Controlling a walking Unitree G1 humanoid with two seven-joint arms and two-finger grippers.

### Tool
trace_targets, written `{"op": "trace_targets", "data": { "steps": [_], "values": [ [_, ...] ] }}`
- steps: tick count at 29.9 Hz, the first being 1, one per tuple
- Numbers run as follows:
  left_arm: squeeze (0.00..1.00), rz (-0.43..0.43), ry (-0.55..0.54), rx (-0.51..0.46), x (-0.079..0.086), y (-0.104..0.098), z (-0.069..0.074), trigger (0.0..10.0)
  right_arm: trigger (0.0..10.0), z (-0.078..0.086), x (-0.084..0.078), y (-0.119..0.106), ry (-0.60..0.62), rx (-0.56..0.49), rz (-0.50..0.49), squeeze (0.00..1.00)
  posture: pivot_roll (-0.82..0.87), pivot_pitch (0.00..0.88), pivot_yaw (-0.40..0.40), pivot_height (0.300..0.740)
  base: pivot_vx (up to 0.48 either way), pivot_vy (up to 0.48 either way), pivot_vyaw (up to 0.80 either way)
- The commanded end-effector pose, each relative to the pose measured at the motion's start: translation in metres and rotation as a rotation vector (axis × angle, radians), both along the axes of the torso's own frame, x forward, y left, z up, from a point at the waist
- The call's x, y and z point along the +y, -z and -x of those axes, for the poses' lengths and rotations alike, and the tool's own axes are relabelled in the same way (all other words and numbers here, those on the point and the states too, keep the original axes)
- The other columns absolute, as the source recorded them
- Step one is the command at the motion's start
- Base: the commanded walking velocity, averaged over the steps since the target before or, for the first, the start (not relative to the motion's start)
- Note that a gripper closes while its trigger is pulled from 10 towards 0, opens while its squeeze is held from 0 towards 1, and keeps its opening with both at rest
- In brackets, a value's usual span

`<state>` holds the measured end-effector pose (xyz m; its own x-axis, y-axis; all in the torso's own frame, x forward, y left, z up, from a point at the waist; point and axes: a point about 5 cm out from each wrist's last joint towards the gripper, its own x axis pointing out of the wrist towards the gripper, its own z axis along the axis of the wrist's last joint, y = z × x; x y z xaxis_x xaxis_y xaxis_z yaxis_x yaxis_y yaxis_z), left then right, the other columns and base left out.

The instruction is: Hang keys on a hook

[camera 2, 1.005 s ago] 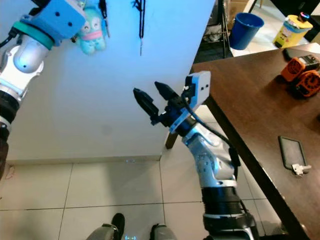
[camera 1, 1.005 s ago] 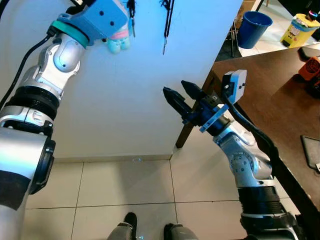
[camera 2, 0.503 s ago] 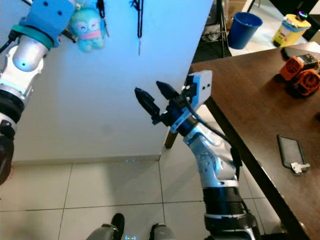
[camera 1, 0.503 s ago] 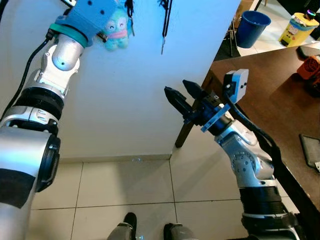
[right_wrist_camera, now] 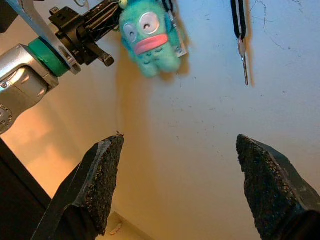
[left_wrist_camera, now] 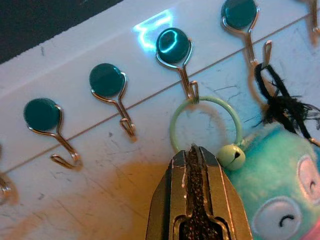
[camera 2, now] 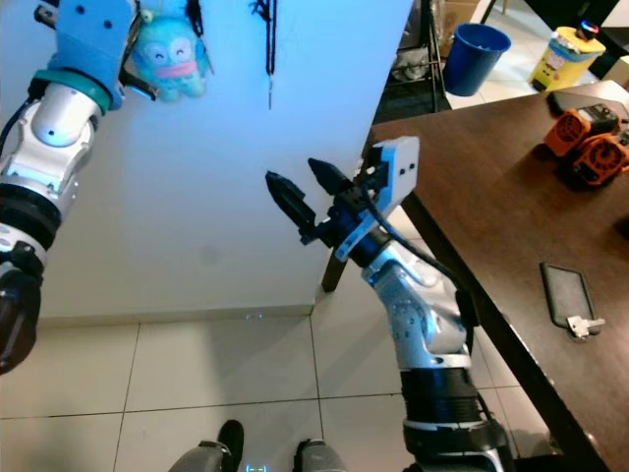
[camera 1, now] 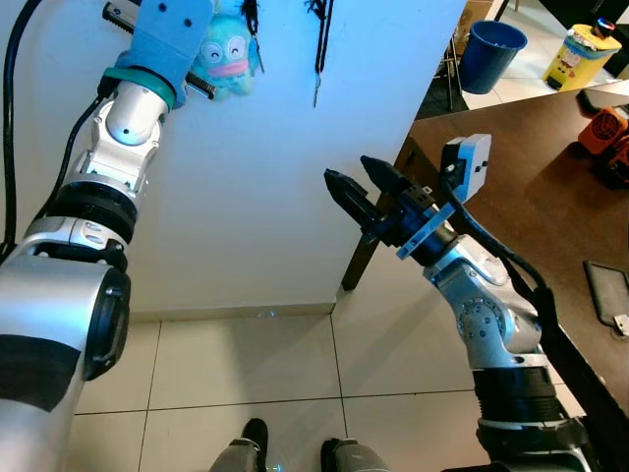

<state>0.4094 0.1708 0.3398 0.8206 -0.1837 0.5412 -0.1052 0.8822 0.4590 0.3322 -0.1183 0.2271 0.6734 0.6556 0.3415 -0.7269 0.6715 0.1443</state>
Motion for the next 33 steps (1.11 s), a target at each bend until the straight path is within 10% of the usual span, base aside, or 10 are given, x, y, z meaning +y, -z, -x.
{"op": "trace_targets", "data": {
  "steps": [1,2,27,33],
  "values": [
    [0.18,0.017,0.015,0.017,0.001,0.008,0.000,10.0,10.0,0.002,-0.002,0.003,0.001,0.013,-0.006,0.00,-0.11,0.184,0.011,0.740,0.000,0.000,0.00],
    [1.00,0.037,0.040,0.007,0.001,0.007,0.001,10.0,10.0,0.002,-0.002,0.003,-0.001,0.014,-0.006,0.00,-0.11,0.184,0.010,0.740,0.000,0.000,0.00],
    [1.00,0.200,0.349,-0.026,0.023,0.025,0.025,10.0,10.0,0.003,0.007,0.024,-0.059,0.063,0.035,0.00,-0.08,0.139,0.001,0.740,0.000,0.000,0.00],
    [1.00,0.276,0.718,0.151,0.019,0.077,0.059,10.0,10.0,0.006,-0.004,0.063,-0.029,0.179,0.088,0.00,-0.06,0.135,-0.005,0.740,0.000,0.000,0.00]
  ]
}}
